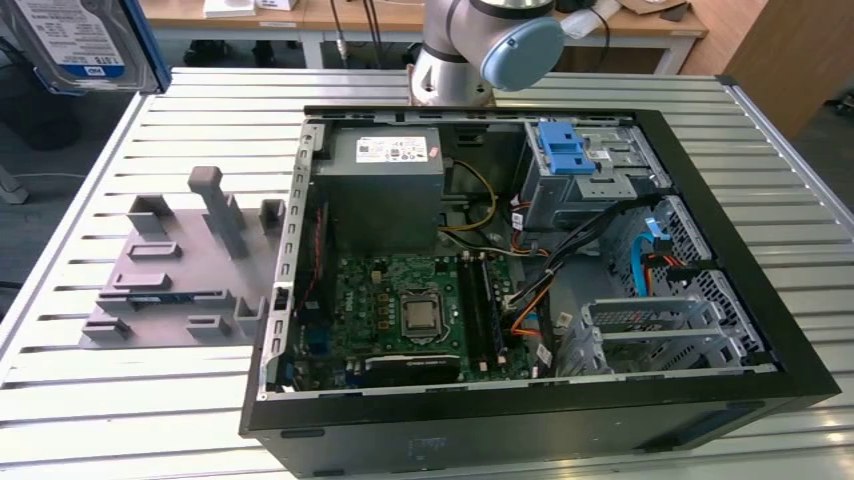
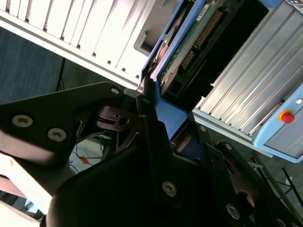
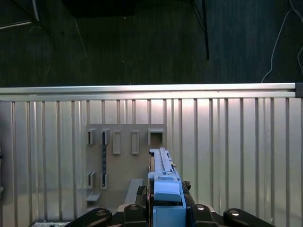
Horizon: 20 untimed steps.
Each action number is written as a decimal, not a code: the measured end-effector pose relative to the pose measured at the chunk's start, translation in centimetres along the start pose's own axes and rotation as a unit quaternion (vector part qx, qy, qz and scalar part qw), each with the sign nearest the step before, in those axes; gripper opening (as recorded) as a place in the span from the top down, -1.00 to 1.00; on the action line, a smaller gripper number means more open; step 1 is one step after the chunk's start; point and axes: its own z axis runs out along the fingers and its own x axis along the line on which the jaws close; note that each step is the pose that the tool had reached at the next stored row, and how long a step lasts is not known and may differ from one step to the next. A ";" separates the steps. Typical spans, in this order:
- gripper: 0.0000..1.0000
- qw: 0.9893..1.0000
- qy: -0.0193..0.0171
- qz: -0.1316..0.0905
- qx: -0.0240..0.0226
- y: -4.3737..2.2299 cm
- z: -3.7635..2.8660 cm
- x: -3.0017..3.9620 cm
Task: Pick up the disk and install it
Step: 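Pick up the disk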
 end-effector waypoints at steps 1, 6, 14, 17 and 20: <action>0.27 1.000 0.000 0.000 0.000 0.00 -0.08 0.00; 0.27 1.000 0.000 0.000 0.000 0.00 -0.11 0.00; 0.27 1.000 0.000 0.000 0.000 -0.49 -0.10 0.09; 0.27 1.000 0.000 0.000 0.000 -0.66 -0.09 0.20; 0.27 1.000 0.000 0.000 0.000 -0.82 -0.10 0.42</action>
